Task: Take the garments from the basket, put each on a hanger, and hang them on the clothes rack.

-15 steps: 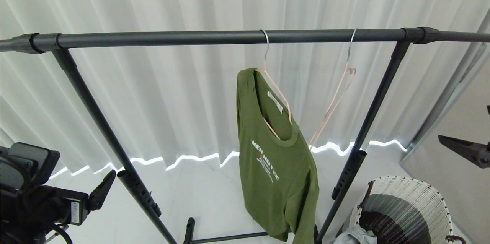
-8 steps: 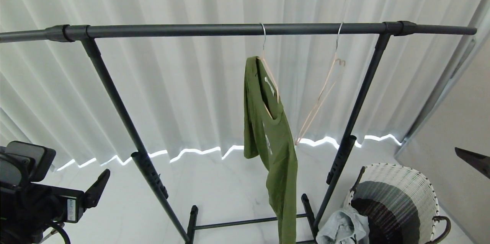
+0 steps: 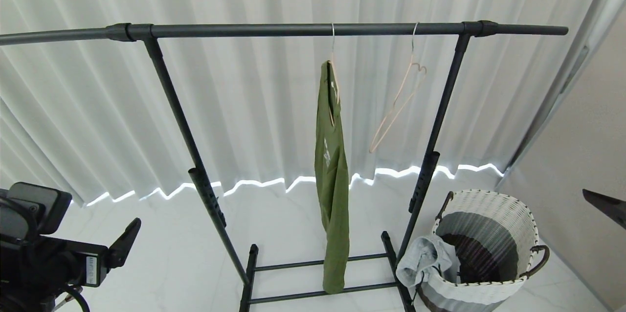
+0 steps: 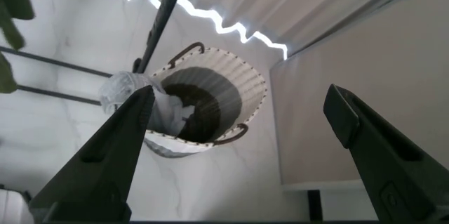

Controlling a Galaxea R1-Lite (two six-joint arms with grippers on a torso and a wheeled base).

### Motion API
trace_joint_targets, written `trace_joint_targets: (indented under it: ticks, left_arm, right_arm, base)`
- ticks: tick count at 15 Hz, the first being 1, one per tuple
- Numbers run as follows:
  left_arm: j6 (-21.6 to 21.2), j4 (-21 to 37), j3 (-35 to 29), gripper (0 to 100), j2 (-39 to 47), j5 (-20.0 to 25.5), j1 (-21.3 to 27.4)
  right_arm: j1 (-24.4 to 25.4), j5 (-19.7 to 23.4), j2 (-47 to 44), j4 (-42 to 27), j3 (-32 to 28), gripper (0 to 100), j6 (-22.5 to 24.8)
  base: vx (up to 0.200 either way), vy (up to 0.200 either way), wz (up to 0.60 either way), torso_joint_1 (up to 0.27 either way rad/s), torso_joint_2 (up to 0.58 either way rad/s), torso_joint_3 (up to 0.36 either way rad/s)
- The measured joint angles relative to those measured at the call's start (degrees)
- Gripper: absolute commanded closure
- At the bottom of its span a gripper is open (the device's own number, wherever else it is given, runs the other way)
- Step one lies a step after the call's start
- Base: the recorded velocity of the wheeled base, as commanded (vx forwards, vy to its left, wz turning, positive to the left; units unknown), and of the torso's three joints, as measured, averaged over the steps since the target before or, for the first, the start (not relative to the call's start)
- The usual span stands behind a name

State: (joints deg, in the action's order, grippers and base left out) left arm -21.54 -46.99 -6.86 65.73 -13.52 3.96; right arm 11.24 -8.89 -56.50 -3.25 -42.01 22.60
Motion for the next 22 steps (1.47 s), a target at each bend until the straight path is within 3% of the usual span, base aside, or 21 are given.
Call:
trace_joint_targets:
  ticks: [6, 10, 22]
  left_arm:
    - [0.01, -0.07, 0.23, 0, -0.07, 0.00, 0.00]
    - [0.00, 0.00, 0.28, 0, -0.27, 0.00, 0.00]
    - [-0.44, -0.02, 0.76, 0, -1.27, 0.02, 0.05]
  right_arm:
    - [-0.05, -0.09, 0.22, 3.83, 1.22, 0, 2.55]
    - [-0.02, -1.32, 0.24, 7.70, 3.82, 0, 3.28]
    - [-0.02, -1.56, 0.28, 7.74, 5.18, 0, 3.29]
  base:
    - [0.000, 0.000, 0.00, -0.028, 0.06, 0.037]
    - [0.000, 0.000, 0.00, -0.195, 0.45, 0.251]
    - [0.000, 0.000, 0.00, -0.189, 0.48, 0.290]
